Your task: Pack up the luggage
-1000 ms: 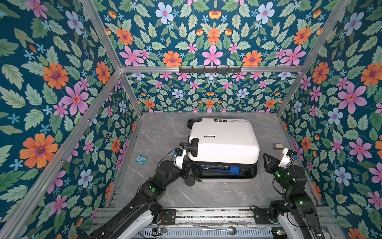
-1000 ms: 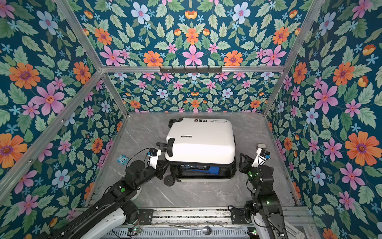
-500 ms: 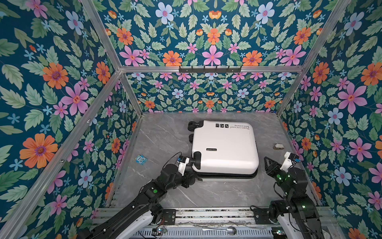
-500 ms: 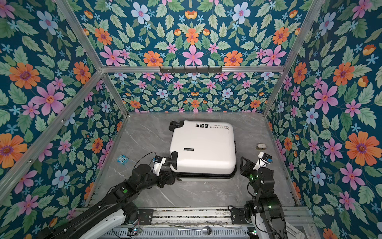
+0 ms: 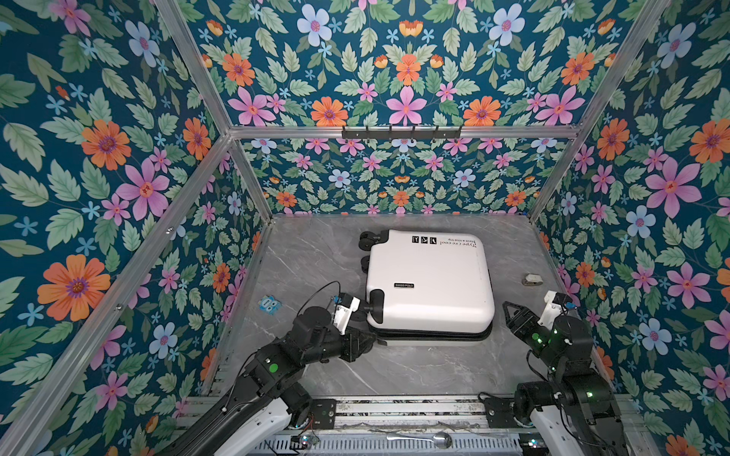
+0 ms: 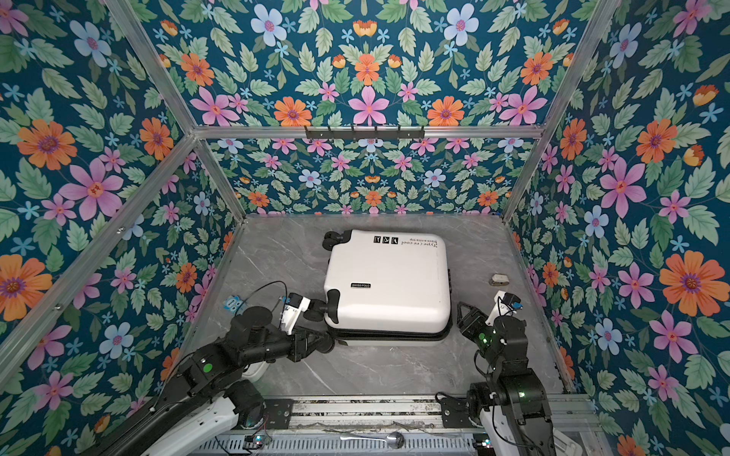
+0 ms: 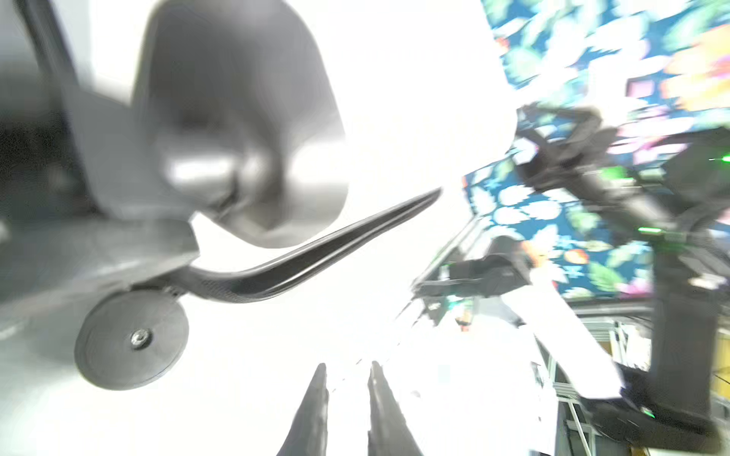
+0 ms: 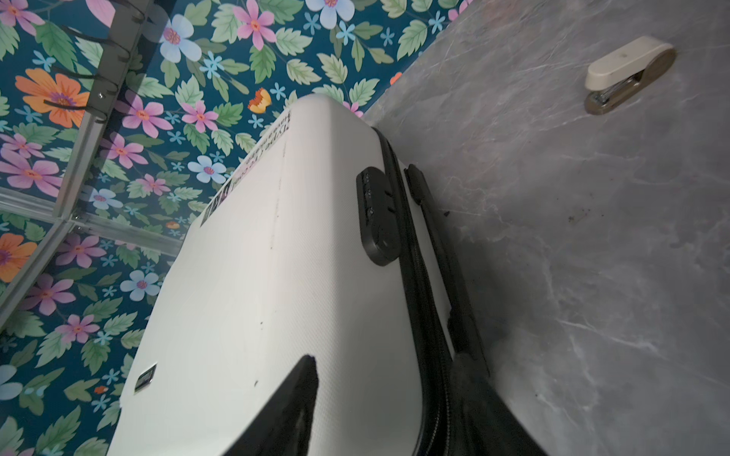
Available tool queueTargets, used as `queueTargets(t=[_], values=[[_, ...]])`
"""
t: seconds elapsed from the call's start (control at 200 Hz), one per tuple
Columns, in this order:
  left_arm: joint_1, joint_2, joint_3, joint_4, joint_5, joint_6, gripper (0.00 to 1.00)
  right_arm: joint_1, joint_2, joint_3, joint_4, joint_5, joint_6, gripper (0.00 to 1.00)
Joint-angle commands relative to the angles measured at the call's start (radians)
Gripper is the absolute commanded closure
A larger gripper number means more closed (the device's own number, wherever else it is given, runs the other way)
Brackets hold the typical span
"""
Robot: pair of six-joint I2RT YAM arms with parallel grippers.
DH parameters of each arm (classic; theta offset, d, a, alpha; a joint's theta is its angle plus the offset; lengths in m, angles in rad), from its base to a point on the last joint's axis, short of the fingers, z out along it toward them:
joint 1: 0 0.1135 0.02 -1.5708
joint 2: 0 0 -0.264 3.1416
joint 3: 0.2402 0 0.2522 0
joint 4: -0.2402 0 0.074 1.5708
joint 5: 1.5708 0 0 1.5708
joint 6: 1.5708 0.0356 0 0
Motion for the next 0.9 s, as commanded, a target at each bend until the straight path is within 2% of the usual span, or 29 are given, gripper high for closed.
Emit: queueTargets(t=[0.0, 0.12, 0.235, 0.285, 0.405, 0.555, 0.66, 0.895], values=[[0.002, 0.025, 0.11, -0.013, -0.164, 0.074, 0.66, 0.001, 0.038, 0.033, -0.042, -0.12, 0.008, 0.48], [0.004, 0.184, 0.246, -0.006, -0.452, 0.146, 0.56, 0.002, 0.059, 0.069, -0.096, -0.228, 0.002, 0.55], [0.031, 0.425, 0.392, 0.033, -0.586, 0.249, 0.49, 0.001, 0.033, 0.073, -0.14, -0.309, 0.024, 0.55], [0.087, 0.544, 0.463, 0.052, -0.547, 0.289, 0.51, 0.001, 0.027, 0.07, -0.169, -0.343, 0.034, 0.56], [0.281, 0.795, 0.64, 0.118, -0.289, 0.308, 0.62, 0.002, -0.011, 0.043, -0.232, -0.398, 0.036, 0.61], [0.392, 1.064, 0.886, 0.144, -0.242, 0.358, 0.59, 0.002, -0.096, -0.003, -0.299, -0.427, 0.025, 0.61], [0.461, 1.269, 1.088, 0.097, -0.183, 0.378, 0.58, 0.001, -0.112, -0.049, -0.313, -0.483, 0.033, 0.59], [0.514, 1.623, 1.413, 0.003, -0.067, 0.435, 0.63, 0.003, -0.078, -0.135, -0.202, -0.538, 0.056, 0.54]])
